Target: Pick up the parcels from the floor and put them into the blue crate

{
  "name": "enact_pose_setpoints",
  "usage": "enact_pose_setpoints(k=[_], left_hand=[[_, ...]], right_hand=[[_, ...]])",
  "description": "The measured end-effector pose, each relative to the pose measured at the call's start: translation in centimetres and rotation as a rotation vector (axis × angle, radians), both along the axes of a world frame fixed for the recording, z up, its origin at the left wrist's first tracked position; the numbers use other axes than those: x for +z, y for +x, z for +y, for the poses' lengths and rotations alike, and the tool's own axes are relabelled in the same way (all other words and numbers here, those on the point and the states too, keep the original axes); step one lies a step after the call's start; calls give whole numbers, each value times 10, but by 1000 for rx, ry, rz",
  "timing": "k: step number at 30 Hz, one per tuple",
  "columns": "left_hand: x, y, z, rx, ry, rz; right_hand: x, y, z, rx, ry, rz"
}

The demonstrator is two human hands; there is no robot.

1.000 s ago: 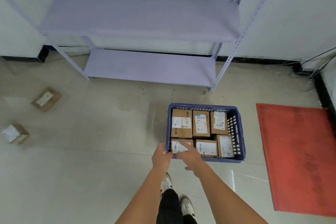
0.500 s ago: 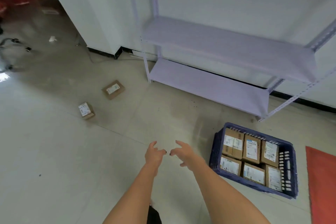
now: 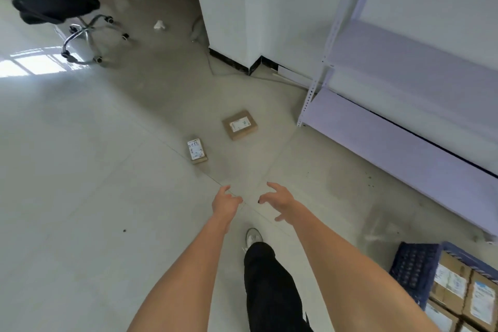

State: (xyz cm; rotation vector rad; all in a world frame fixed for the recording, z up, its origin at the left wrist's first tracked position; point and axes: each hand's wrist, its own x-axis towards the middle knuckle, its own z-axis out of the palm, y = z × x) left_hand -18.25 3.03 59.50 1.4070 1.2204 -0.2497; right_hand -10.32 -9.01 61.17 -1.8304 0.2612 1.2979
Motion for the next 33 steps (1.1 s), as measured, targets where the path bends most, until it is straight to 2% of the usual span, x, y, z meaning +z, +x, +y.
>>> enact_pose_setpoints(k=[7, 14, 19, 25, 30, 33], left_hand=[[-45, 57, 122, 114, -32, 29], [-134, 90, 237, 198, -113, 94], [-249, 119, 303, 208, -123, 142], [-434, 148, 360, 313, -158, 167], [-571, 170, 403, 489, -196, 108], [-620, 176, 420, 578, -205, 26]], right_hand=[[-31, 75, 144, 86, 14, -35], [-125, 121, 275, 205, -69, 3], [-245, 155, 350, 288, -84, -32], [-426, 200, 434, 501, -109, -185], [-562, 232, 507, 804, -93, -435], [-621, 242, 537, 1036, -126, -539]])
